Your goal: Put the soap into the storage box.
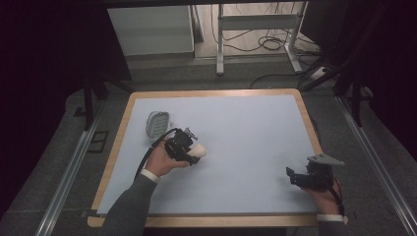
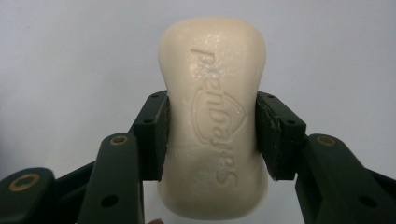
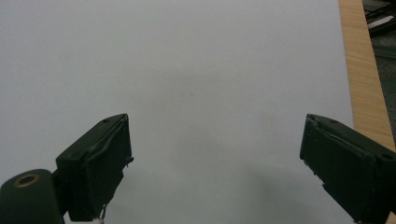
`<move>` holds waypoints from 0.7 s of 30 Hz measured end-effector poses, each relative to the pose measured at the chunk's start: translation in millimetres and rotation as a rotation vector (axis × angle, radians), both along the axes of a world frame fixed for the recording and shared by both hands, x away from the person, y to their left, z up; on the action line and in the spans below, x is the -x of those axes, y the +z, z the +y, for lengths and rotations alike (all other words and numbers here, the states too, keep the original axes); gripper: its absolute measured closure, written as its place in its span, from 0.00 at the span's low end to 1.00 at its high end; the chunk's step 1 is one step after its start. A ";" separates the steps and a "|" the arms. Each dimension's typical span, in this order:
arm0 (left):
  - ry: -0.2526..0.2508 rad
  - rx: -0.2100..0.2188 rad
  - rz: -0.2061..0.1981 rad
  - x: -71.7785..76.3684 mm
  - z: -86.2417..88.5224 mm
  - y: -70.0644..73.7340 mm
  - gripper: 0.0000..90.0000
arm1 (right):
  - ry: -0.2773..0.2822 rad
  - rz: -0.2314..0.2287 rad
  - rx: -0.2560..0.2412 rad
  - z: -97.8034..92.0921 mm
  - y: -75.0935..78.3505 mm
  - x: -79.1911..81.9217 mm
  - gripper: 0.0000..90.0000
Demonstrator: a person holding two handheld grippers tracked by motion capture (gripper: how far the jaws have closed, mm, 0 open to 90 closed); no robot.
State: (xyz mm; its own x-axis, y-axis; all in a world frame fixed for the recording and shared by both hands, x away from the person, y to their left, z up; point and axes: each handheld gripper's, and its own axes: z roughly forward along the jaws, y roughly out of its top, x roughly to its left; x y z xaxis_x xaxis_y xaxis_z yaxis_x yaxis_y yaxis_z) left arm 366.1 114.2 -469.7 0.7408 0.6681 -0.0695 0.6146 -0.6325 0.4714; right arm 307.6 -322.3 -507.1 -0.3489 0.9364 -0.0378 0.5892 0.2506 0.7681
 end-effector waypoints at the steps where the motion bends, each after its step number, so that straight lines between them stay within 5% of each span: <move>1: 0.004 0.000 -0.001 -0.5 1.0 0.1 0.55 | 0.000 0.000 0.000 0.0 0.0 0.0 0.09; 21: 0.087 0.020 -0.013 -13.2 29.0 10.9 0.55 | -0.003 0.007 0.001 -1.3 -1.2 -0.6 0.10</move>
